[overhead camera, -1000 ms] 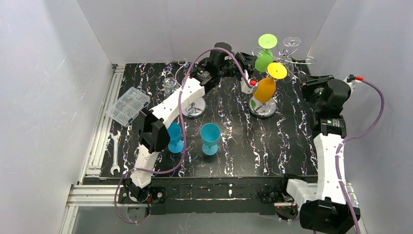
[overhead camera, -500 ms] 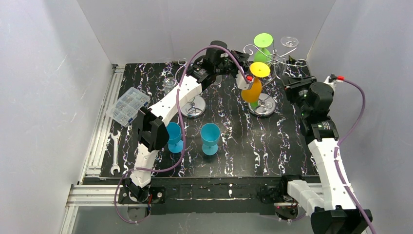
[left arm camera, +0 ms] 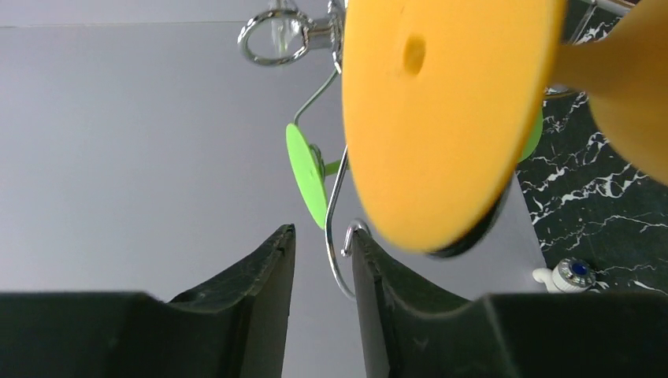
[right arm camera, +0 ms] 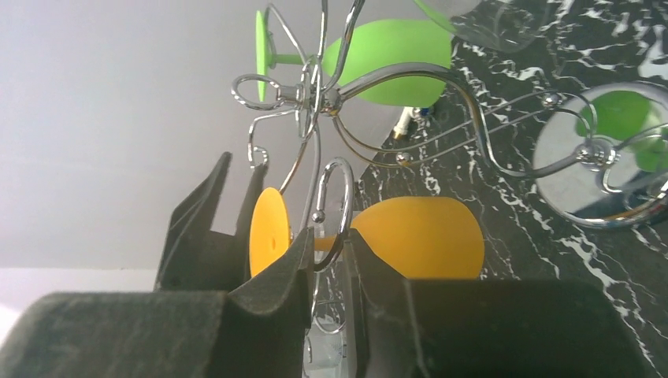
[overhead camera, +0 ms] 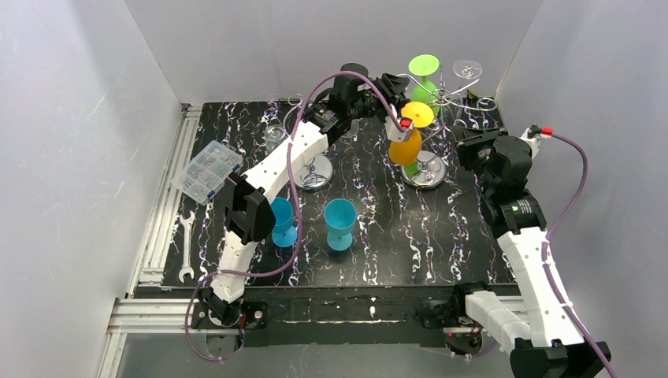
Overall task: Place the wine glass upside down on the wine glass rack
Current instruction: Adjust the wine rack at the center of the board.
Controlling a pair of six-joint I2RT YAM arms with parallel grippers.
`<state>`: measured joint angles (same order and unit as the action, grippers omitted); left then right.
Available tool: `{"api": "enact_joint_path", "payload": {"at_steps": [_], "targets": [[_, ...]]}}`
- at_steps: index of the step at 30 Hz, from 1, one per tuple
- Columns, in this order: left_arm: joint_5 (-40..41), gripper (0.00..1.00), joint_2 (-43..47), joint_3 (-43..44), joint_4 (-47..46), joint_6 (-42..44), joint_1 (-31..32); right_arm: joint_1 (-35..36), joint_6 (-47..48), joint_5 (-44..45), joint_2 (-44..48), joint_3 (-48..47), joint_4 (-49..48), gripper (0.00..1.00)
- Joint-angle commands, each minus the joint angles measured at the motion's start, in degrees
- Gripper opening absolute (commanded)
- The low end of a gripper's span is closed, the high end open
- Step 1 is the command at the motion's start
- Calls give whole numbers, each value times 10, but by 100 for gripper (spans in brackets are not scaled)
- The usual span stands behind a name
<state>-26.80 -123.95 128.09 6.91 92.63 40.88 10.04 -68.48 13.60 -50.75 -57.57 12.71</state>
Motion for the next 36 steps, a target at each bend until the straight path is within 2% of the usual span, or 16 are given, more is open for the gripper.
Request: {"api": "enact_joint_path", "payload": {"at_steps": [1,4,7,9,10,14,18,22,27,29,32,36], "targets": [[-24,45,71,-42,-11,-22,0,5,11,64,32,2,36,1],[-32,63,110,-83,-18,-28,-1,5,2,76,37,10,44,1],[-33,85,151,-115,-9,-40,-3,5,-4,80,38,18,46,7],[-29,96,177,-133,9,-45,-4,5,-4,84,39,18,44,14],[-28,98,194,-141,19,-52,-5,5,-1,88,39,16,44,21],[-23,98,267,-186,71,-114,-5,5,21,94,36,-9,50,50],[-23,98,360,-245,138,-223,-5,5,51,109,41,-35,60,71],[-14,98,459,-326,203,-318,-3,5,89,117,44,-69,82,77],[-78,98,533,-375,346,-401,-2,5,123,105,60,-100,116,81],[-112,98,546,-396,404,-402,-2,5,138,92,69,-109,135,82],[-138,87,556,-442,439,-394,-2,5,165,67,89,-113,161,83],[-152,64,532,-477,445,-381,-2,5,204,38,118,-127,220,84]]}}
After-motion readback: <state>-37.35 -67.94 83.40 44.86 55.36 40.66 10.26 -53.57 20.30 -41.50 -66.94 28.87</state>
